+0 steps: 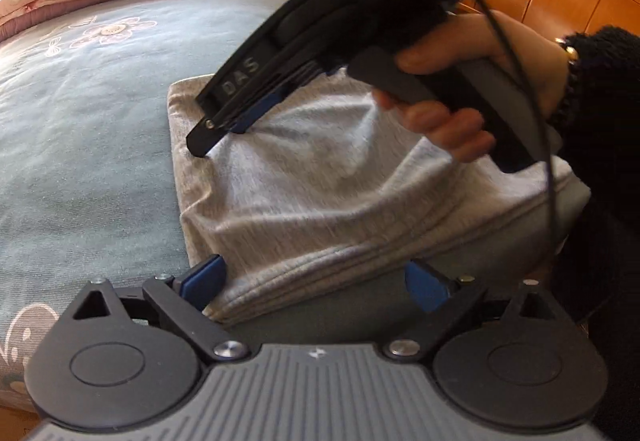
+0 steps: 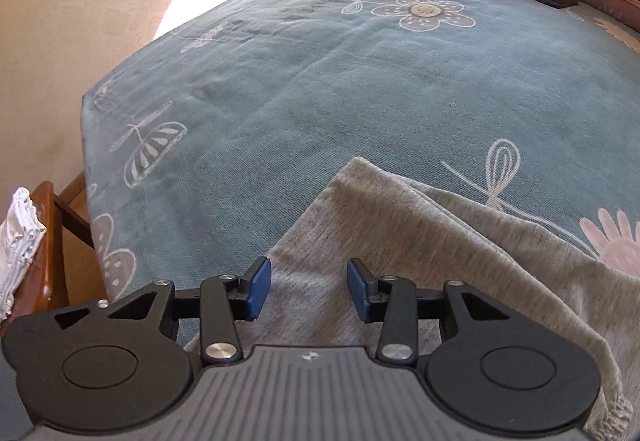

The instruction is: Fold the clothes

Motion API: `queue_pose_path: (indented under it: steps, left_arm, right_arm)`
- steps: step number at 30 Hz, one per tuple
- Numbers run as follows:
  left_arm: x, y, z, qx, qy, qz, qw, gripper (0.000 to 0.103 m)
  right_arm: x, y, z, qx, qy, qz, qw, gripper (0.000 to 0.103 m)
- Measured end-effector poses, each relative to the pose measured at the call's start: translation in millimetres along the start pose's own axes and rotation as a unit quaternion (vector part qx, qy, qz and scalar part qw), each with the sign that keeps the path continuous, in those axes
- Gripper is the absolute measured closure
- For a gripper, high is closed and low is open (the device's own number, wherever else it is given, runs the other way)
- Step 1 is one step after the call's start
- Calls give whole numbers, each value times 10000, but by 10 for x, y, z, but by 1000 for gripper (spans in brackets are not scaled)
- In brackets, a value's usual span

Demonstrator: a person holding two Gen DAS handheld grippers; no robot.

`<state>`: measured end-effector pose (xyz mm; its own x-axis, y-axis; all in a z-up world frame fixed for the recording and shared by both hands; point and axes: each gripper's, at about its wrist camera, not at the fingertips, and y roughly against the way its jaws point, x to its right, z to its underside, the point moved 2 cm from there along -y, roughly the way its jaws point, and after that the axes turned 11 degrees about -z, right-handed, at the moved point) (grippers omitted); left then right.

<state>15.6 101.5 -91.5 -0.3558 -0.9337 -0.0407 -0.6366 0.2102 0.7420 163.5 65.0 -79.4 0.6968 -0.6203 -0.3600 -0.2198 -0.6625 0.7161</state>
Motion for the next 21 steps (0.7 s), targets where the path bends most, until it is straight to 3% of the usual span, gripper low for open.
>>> queue_pose_path:
  steps: [4, 9, 12, 17, 21]
  left_arm:
    - [97, 117, 52, -78, -410, -11, 9991, 7]
    - [-36, 291, -21, 318, -9, -221, 9993, 6]
    - [-103, 314, -44, 503, 275, -335, 9978, 6]
    - [-122, 279, -58, 496, 609, -421, 9960, 6]
    - [-99, 307, -56, 392, 743, -501, 9952, 6]
  right_arm:
    - [56, -39, -103, 163, -47, 154, 9997, 57]
    - [-7, 305, -29, 238, -95, 118, 9996, 50]
    - [-73, 675, 204, 325, -8, 22, 9995, 46]
    - [-89, 1091, 724, 205, 151, 125, 9996, 46]
    - [96, 1172, 1144, 26, -282, 19, 9996, 41]
